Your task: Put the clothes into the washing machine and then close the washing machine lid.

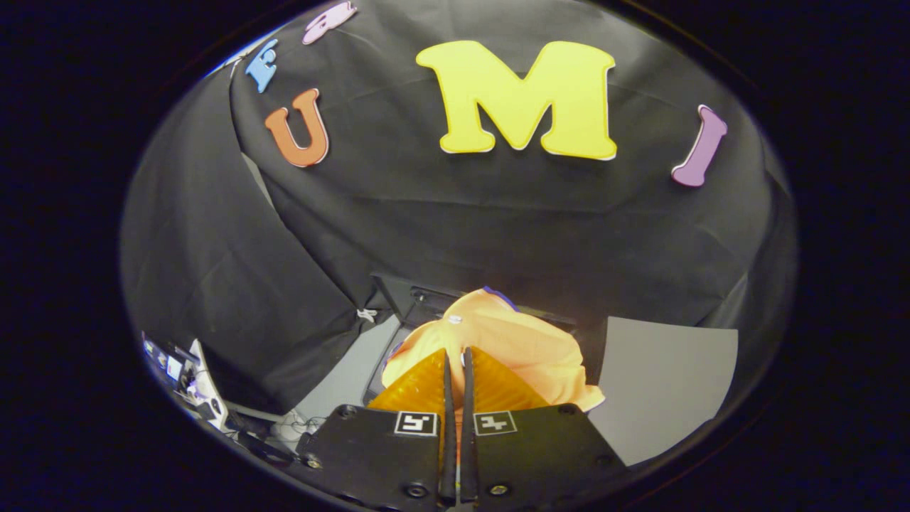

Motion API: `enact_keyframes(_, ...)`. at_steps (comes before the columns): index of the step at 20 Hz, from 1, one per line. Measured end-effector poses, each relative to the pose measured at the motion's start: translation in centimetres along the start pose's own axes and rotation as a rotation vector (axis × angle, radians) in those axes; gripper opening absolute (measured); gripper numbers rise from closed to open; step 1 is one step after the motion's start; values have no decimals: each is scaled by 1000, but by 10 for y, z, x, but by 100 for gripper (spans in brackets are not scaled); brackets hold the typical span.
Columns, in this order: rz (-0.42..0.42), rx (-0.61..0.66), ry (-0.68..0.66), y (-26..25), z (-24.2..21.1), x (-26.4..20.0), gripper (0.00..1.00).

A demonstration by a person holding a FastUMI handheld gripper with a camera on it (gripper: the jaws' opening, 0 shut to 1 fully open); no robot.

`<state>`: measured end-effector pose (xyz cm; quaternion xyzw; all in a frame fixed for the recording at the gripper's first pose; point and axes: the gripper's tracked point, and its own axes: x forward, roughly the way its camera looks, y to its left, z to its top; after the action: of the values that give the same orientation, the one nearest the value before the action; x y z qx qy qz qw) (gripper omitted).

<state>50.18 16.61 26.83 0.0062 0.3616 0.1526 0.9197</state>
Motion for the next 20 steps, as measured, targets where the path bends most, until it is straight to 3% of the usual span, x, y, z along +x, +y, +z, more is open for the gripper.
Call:
enact_keyframes(8, 22, 96, 33, 4, -25, 46, 6)
enact_keyframes(20, -27, 214, 66, -3, -83, 129, 6)
